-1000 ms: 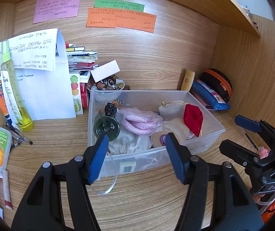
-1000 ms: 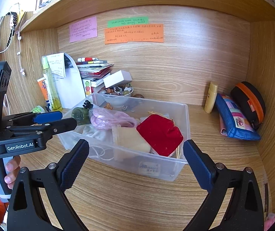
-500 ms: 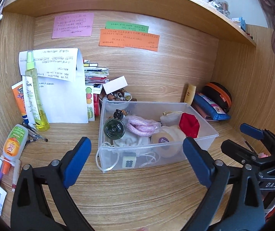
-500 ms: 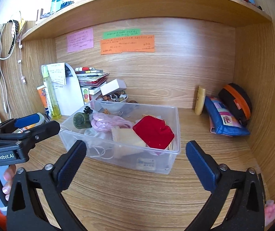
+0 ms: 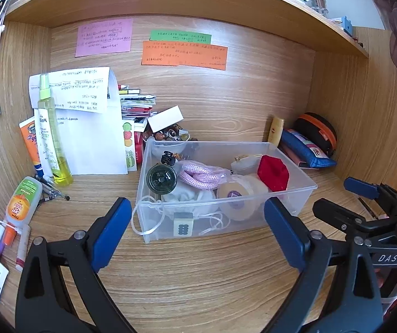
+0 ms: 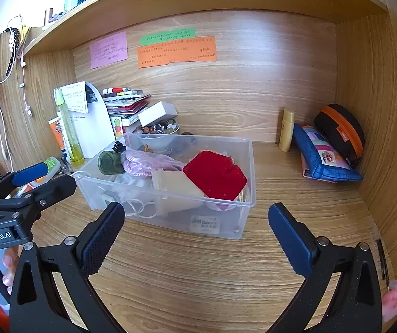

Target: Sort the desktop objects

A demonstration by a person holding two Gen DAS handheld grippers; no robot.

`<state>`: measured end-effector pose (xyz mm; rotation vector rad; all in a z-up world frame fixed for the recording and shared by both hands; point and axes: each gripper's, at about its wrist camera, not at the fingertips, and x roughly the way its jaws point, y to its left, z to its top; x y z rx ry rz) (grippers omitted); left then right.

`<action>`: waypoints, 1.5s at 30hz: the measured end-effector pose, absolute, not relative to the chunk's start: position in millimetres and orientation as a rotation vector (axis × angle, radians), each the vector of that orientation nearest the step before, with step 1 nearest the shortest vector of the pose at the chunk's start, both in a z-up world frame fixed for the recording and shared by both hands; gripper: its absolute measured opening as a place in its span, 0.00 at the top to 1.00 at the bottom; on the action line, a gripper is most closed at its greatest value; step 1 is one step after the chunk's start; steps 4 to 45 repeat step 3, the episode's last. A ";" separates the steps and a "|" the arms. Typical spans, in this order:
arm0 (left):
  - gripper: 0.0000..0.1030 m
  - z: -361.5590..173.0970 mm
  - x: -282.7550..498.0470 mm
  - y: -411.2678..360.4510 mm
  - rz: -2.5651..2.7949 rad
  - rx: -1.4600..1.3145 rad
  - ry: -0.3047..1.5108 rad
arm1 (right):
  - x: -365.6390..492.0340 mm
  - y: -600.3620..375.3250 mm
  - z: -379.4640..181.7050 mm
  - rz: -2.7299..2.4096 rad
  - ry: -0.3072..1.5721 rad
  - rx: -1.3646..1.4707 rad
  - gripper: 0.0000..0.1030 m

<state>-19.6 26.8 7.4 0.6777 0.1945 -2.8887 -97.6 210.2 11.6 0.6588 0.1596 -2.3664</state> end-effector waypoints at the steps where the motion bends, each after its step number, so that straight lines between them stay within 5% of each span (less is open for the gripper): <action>1: 0.06 7.3 -19.8 27.6 -2.892 0.678 0.195 | -98.1 210.1 10.9 -2.364 0.157 0.663 0.00; 45: 0.06 6.9 -20.8 29.5 -2.892 0.686 0.185 | -99.1 209.5 9.1 -2.363 0.156 0.669 0.00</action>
